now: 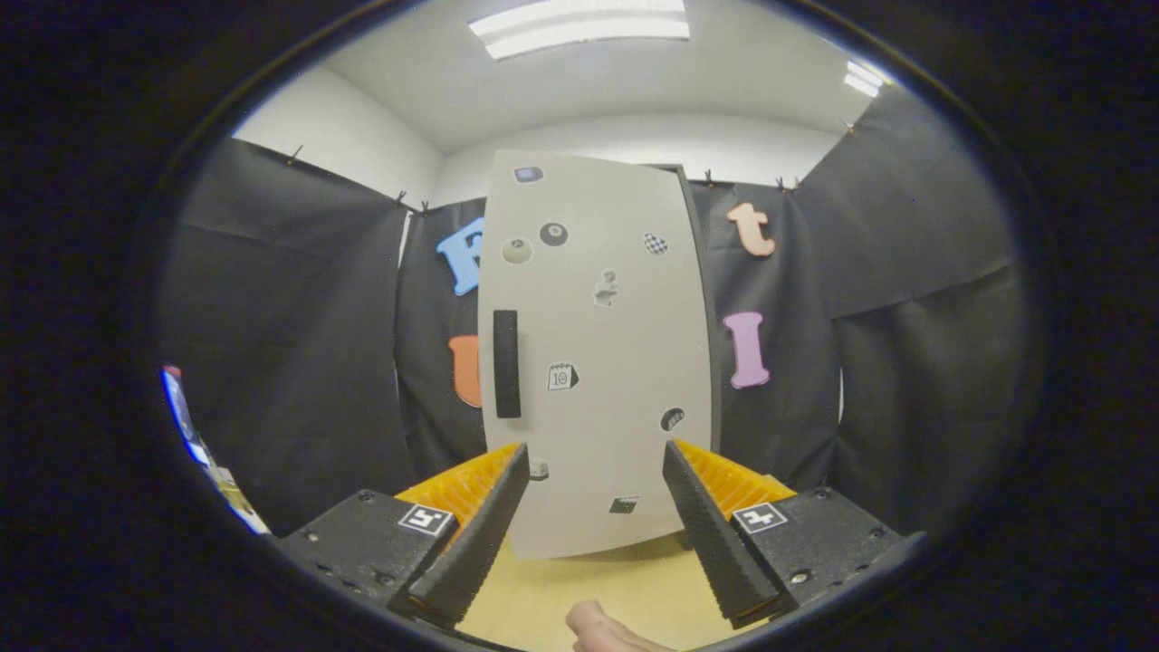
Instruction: Open the shoe cabinet door, grab the shoes and put them into the shoe cabinet, then close the shoe cabinet door.
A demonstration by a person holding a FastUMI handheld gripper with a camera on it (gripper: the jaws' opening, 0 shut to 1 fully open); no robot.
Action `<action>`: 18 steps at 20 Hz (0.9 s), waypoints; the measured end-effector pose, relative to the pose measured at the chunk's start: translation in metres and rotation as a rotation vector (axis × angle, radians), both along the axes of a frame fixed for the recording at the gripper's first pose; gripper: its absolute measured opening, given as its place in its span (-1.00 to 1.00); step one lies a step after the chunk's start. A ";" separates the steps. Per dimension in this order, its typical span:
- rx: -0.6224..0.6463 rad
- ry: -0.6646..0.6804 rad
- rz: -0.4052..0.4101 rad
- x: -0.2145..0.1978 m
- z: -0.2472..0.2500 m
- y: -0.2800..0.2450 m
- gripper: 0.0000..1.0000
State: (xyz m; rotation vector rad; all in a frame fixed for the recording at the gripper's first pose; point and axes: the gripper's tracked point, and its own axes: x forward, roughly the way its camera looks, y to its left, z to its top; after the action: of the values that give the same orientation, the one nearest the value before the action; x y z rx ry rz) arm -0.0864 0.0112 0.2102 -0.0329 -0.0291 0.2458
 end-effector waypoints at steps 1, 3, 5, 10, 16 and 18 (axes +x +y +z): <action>-0.038 0.009 -0.010 -0.010 -0.008 -0.002 0.95; -0.075 0.034 0.011 -0.028 -0.021 0.004 0.95; -0.025 0.067 0.014 -0.042 -0.034 0.004 0.95; -0.041 0.116 -0.023 -0.040 -0.048 -0.003 0.96; -0.034 0.071 -0.017 -0.047 -0.040 -0.003 0.95; -0.046 0.067 -0.021 -0.050 -0.037 -0.005 0.95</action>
State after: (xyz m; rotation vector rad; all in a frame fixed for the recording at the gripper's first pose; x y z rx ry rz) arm -0.1359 0.0057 0.1730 -0.0702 0.0437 0.2269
